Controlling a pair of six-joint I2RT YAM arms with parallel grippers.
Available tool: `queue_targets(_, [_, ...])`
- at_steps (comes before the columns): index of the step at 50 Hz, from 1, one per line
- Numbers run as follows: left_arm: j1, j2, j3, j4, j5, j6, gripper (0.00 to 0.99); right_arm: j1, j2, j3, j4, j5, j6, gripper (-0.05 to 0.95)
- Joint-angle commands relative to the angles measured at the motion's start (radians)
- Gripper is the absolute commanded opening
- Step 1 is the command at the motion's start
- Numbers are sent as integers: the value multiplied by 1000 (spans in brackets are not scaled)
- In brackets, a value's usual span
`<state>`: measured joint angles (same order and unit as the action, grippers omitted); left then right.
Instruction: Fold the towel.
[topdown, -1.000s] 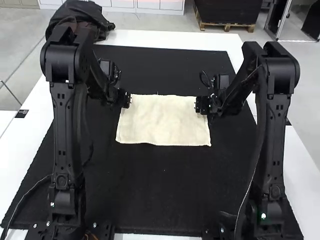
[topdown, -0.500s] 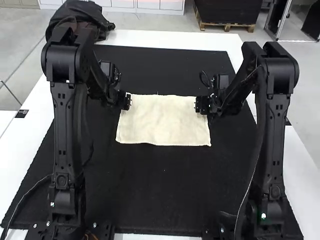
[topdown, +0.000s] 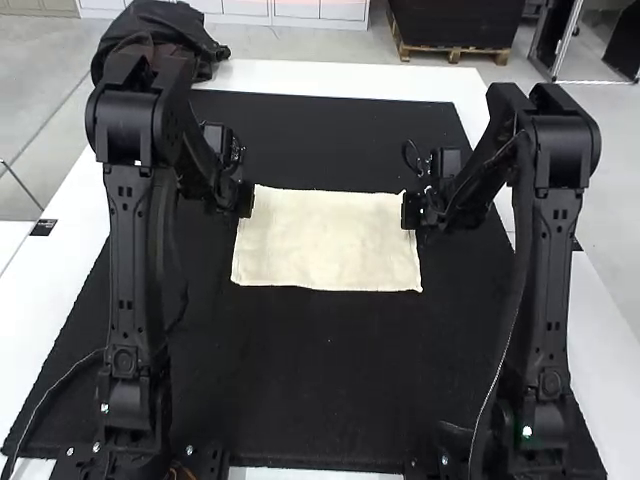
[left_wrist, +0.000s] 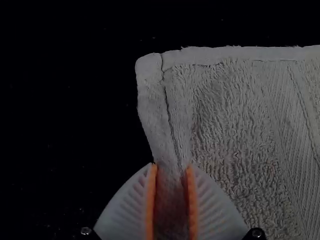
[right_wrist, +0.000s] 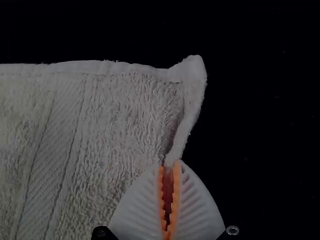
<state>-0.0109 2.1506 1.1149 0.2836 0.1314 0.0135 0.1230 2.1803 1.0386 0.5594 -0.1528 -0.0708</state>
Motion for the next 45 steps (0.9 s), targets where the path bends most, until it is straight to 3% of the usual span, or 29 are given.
queue_targets(1, [2,52,-67,63,-15,8,26,-6,41,-22,-24,-82,12,-23])
queue_targets(45, [-26,-113,-40,54,22,-29,26,-46,-152,-29,-33,-96,46,-25])
